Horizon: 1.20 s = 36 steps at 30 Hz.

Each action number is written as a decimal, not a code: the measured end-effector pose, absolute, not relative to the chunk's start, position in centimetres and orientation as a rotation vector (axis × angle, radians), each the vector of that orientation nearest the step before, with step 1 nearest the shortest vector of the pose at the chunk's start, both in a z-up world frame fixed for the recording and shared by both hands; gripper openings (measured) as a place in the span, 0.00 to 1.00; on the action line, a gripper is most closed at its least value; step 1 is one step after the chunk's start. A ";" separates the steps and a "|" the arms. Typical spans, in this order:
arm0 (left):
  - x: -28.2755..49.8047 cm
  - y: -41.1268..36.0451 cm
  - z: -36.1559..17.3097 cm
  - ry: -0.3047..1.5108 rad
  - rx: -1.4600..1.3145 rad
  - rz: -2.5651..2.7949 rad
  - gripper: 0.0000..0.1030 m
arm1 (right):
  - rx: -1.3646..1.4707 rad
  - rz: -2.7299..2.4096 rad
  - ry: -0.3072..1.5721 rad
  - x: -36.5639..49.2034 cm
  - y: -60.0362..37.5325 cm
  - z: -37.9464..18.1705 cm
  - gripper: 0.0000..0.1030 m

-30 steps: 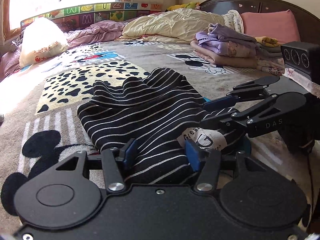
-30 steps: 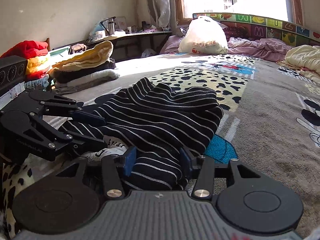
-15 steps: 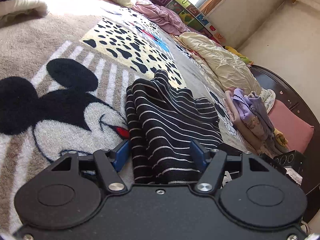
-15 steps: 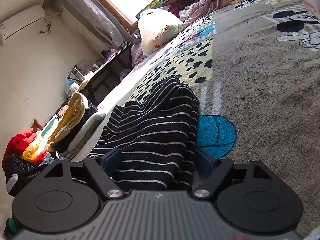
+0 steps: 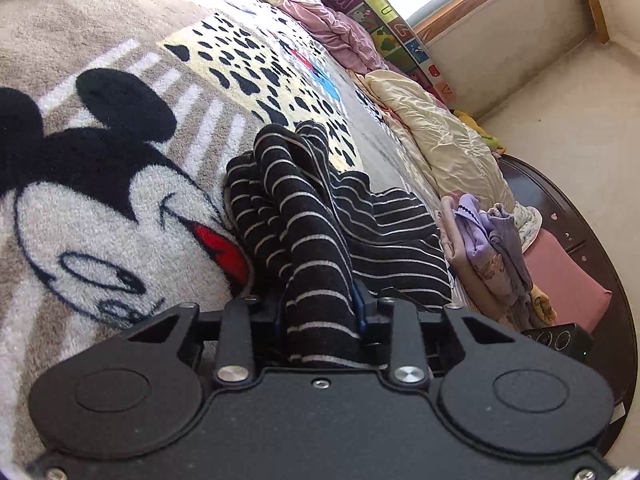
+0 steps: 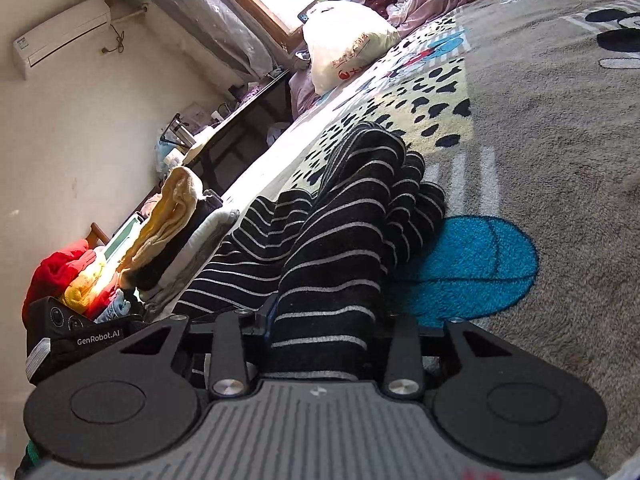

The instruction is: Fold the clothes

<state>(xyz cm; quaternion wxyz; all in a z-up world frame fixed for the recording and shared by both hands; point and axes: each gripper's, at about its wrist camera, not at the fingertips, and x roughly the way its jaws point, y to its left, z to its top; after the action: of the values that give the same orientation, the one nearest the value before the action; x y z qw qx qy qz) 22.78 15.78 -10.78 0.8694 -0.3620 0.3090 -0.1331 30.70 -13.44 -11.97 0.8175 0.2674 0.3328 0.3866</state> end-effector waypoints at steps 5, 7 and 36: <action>18.7 19.0 -6.1 0.479 -0.802 -0.256 0.27 | 0.594 0.967 0.612 30.0 -10.4 -6.8 0.35; 17.2 20.9 -5.3 0.444 -0.817 -0.213 0.28 | 0.575 0.995 0.619 30.5 -8.2 -5.7 0.35; 18.0 27.3 -10.2 0.434 -0.977 -0.151 0.29 | 0.730 0.899 0.748 32.6 -1.7 -11.5 0.38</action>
<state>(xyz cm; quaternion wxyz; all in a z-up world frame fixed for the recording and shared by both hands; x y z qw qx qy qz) 17.95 27.29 -10.17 0.8578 -0.4649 0.2068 -0.0718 32.56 -1.72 -11.54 0.7716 0.3366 0.3453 0.4148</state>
